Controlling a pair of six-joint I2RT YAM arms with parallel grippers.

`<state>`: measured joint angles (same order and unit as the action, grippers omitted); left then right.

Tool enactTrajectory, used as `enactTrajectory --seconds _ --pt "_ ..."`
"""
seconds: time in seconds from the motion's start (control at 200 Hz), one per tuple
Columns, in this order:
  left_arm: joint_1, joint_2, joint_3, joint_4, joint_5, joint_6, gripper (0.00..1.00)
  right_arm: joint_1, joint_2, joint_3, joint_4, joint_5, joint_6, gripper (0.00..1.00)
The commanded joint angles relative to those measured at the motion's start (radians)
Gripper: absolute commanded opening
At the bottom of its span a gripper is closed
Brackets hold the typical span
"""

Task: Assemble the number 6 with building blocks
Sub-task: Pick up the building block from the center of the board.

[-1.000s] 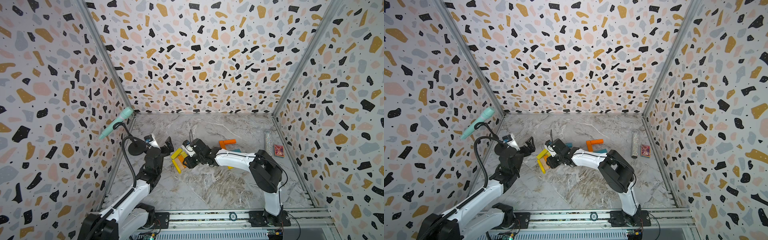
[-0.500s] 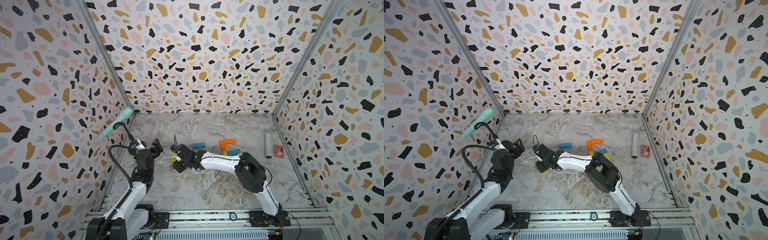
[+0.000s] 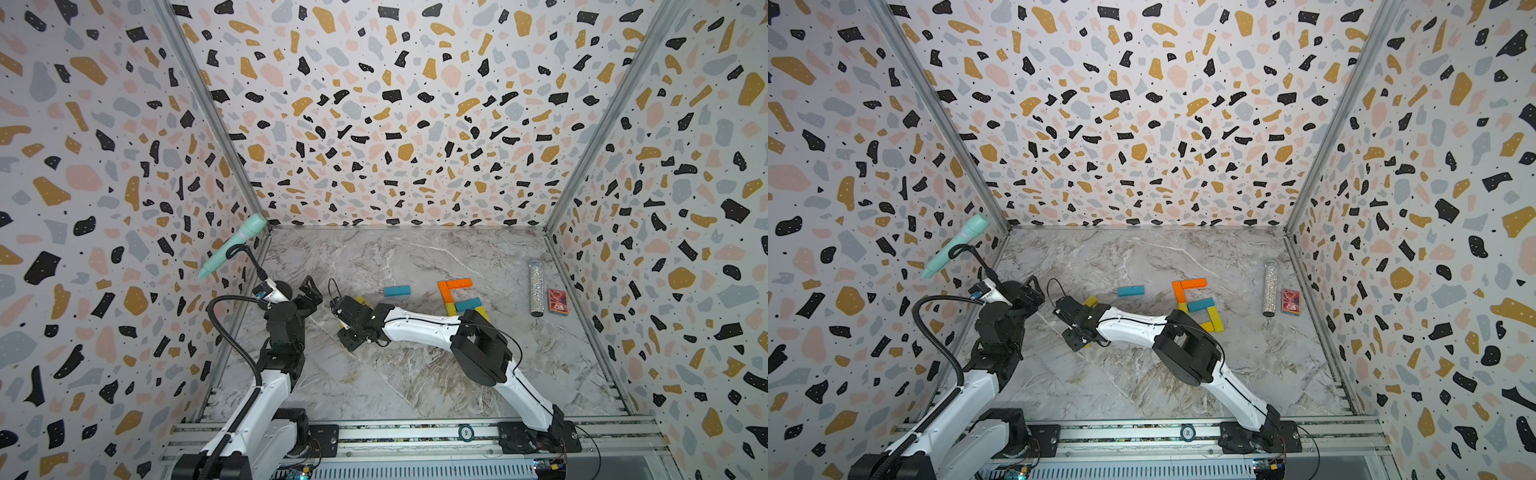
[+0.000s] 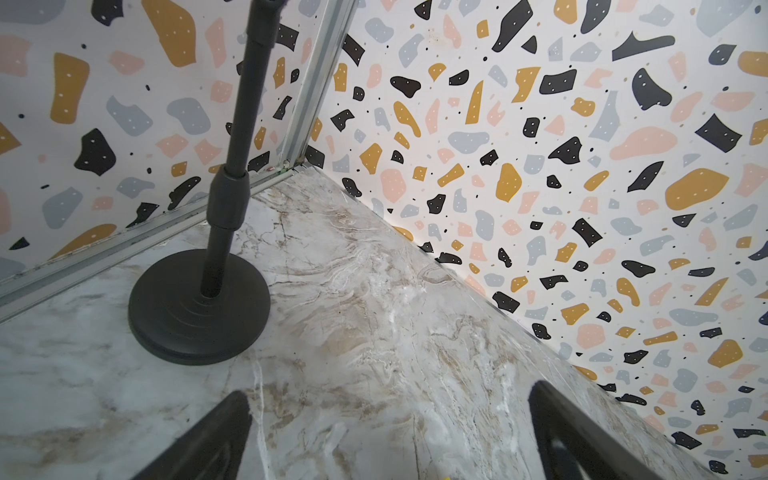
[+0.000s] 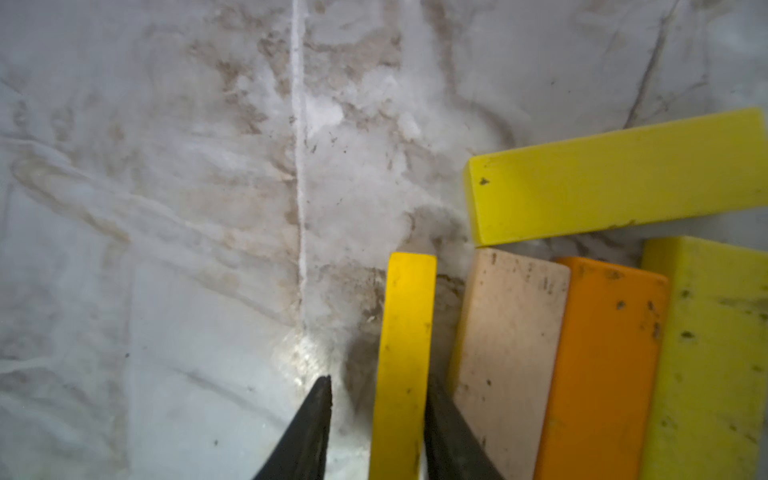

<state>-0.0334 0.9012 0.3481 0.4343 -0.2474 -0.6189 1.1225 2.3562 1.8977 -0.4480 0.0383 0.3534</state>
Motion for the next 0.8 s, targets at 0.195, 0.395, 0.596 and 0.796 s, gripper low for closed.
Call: enactTrajectory --seconds 0.195,0.395,0.596,0.796 --pt "0.009 -0.012 -0.018 0.041 0.005 0.0 0.99 -0.01 -0.089 -0.038 0.029 -0.035 0.007 0.21" --pt "0.009 -0.031 -0.017 0.034 0.007 0.004 1.0 -0.079 -0.29 -0.263 0.24 -0.193 0.066 0.19" --pt "0.009 -0.033 -0.021 0.049 0.018 0.012 1.0 -0.216 -0.425 -0.475 0.321 -0.249 0.089 0.18" --pt "0.008 -0.007 -0.014 0.065 0.053 0.02 0.99 -0.303 -0.42 -0.565 0.38 -0.301 0.096 0.18"
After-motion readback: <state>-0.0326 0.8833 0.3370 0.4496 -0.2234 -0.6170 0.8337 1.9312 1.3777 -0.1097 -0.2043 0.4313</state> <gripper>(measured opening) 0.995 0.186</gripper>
